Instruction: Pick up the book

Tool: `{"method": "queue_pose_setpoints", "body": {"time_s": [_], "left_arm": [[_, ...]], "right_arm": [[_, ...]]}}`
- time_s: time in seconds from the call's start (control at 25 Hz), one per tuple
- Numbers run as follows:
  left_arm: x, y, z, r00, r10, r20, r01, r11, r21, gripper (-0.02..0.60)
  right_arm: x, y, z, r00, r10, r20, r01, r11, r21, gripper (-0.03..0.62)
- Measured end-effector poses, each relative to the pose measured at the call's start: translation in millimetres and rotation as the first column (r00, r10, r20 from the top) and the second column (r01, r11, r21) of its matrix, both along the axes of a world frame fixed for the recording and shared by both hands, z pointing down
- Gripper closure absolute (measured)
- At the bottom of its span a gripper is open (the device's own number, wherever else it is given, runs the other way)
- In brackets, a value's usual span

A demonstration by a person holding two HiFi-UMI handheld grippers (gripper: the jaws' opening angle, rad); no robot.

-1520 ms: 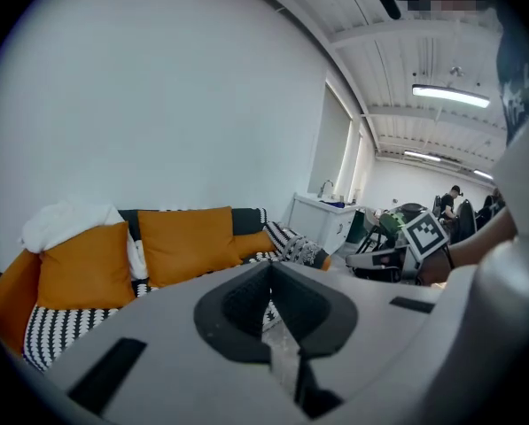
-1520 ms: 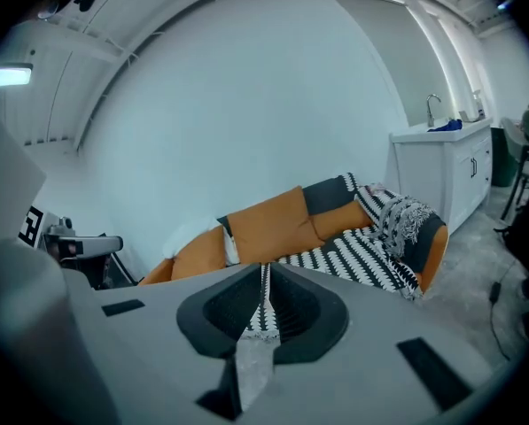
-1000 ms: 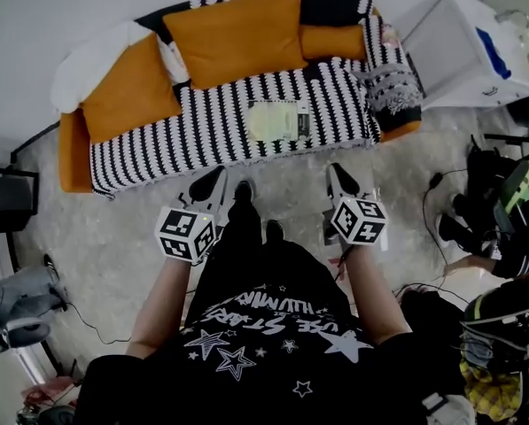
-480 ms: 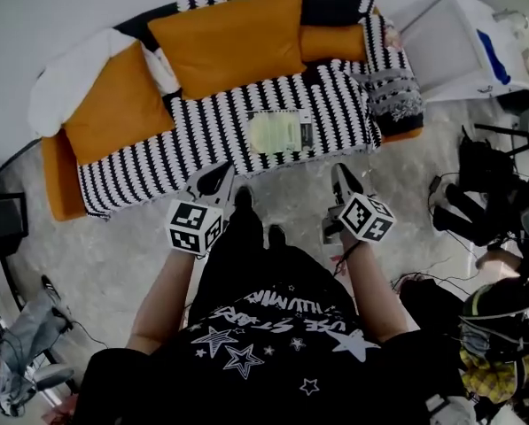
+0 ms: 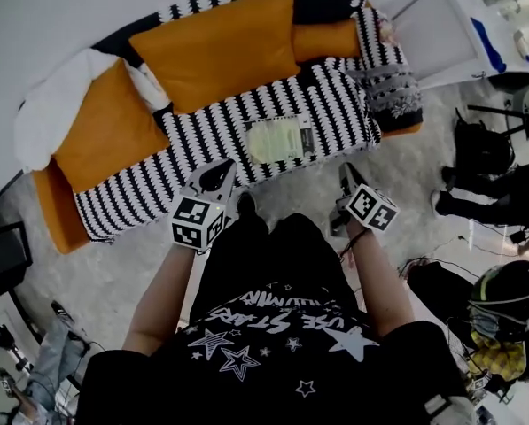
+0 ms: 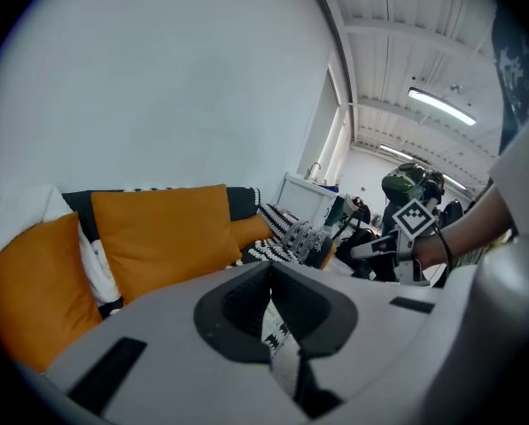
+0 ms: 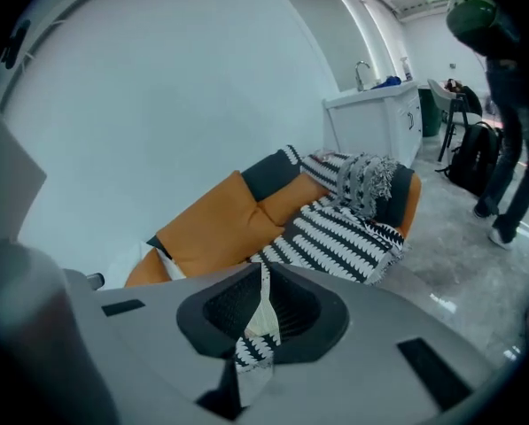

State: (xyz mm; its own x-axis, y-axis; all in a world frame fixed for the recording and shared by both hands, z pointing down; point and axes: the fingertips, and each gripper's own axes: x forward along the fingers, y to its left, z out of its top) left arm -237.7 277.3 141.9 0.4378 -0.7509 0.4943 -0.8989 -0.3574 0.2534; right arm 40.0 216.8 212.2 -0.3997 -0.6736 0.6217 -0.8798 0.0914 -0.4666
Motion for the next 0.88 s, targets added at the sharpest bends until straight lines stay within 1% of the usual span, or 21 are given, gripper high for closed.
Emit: {"method": "queue_pose_setpoints", "body": {"time_s": [0.12, 0.28, 0.36, 0.44, 0.56, 0.72, 0.88], "left_arm": [[1, -13, 5, 1.000, 0.021, -0.002, -0.021, 1.000, -0.015, 0.574], [10, -29, 23, 0.998, 0.054, 0.013, -0.053, 0.997, -0.060, 0.574], [17, -38, 35, 0.997, 0.072, 0.026, -0.070, 0.994, -0.083, 0.574], [24, -48, 46, 0.996, 0.081, 0.043, -0.076, 0.992, -0.100, 0.574], [35, -64, 60, 0.996, 0.071, 0.062, -0.064, 0.992, -0.112, 0.574], [50, -86, 86, 0.995, 0.051, 0.084, -0.038, 0.989, -0.144, 0.574], [51, -98, 115, 0.995, 0.032, 0.094, -0.014, 0.982, -0.186, 0.574]], "right_arm": [[12, -3, 18, 1.000, 0.025, -0.012, -0.025, 0.998, -0.052, 0.553], [32, -7, 42, 1.000, 0.022, -0.018, -0.023, 0.996, -0.086, 0.553], [38, -11, 60, 1.000, 0.020, 0.009, -0.018, 0.993, -0.116, 0.553], [41, -15, 81, 0.997, 0.040, 0.059, -0.030, 0.987, -0.156, 0.553], [48, -26, 107, 0.990, 0.073, 0.125, -0.047, 0.979, -0.199, 0.551], [50, -44, 139, 0.988, 0.035, 0.154, 0.000, 0.975, -0.221, 0.551], [41, -56, 173, 0.984, -0.019, 0.179, 0.063, 0.969, -0.240, 0.551]]}}
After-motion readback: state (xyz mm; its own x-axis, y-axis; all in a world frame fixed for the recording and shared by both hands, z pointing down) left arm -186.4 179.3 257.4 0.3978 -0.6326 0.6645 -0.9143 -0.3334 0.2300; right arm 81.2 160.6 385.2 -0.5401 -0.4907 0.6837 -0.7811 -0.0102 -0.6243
